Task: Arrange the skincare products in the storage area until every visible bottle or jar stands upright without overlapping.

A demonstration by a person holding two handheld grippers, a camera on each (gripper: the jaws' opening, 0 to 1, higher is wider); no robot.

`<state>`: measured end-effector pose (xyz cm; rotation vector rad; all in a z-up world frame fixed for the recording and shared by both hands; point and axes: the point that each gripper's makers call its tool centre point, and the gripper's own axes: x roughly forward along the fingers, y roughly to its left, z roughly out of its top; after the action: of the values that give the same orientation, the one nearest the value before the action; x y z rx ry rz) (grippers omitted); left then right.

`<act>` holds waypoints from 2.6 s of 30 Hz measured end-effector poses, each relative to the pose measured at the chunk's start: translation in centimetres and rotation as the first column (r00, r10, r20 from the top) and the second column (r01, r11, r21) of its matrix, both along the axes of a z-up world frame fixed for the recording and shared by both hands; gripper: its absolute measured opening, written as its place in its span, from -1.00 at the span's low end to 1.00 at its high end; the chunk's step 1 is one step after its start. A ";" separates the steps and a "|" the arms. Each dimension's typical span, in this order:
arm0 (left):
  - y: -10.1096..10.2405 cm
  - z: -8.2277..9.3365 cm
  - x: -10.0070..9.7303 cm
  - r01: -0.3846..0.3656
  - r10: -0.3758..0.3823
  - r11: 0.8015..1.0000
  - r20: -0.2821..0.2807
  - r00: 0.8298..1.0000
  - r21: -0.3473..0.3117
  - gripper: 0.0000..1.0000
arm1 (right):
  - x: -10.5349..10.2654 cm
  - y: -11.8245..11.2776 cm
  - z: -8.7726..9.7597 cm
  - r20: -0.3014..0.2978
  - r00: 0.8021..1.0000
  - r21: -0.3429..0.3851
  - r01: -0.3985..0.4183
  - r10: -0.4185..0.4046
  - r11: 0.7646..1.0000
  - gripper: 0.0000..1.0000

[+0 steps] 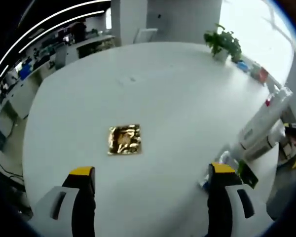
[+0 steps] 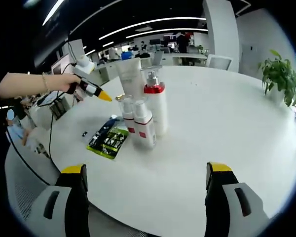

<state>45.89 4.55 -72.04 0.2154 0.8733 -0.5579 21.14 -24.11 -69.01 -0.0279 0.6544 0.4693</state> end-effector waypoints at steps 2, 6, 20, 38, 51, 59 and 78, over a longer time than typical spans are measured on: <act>-0.2 -0.2 0.5 0.003 -0.003 1.000 -0.016 1.000 0.015 0.77 | 0.0 0.0 0.0 0.000 1.000 -0.001 0.003 -0.003 1.000 0.99; -0.4 -1.1 1.9 0.017 -0.015 0.999 -0.049 0.999 0.043 0.74 | 0.0 -0.1 -0.1 -0.004 1.000 0.000 0.006 -0.006 1.000 0.99; 0.9 -3.1 4.9 0.037 -0.025 0.992 -0.105 0.994 0.116 0.57 | -0.2 -0.1 -0.3 -0.017 1.000 -0.001 0.005 -0.005 1.000 0.99; 0.9 -4.2 6.1 0.049 -0.024 0.986 -0.153 0.988 0.159 0.17 | -0.1 -0.1 -0.5 -0.033 0.999 0.003 0.011 -0.011 1.000 0.99; 1.0 -5.0 7.0 0.044 -0.016 0.984 -0.162 0.987 0.171 0.09 | 0.0 -0.2 -0.5 -0.035 0.999 0.001 0.021 -0.021 1.000 0.99; 1.0 -4.8 7.1 0.045 -0.017 0.982 -0.149 0.989 0.185 0.04 | 0.0 -0.4 -0.6 -0.037 0.999 -0.001 0.026 -0.026 1.000 0.99; 2.0 -4.3 6.8 0.010 0.016 0.982 -0.137 0.990 0.187 -0.13 | 0.0 -0.4 -0.6 -0.030 0.999 -0.002 0.026 -0.027 1.000 0.99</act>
<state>52.68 6.51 -76.38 0.3498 1.0624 -0.4915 21.15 -24.55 -69.57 -0.0138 0.6842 0.4443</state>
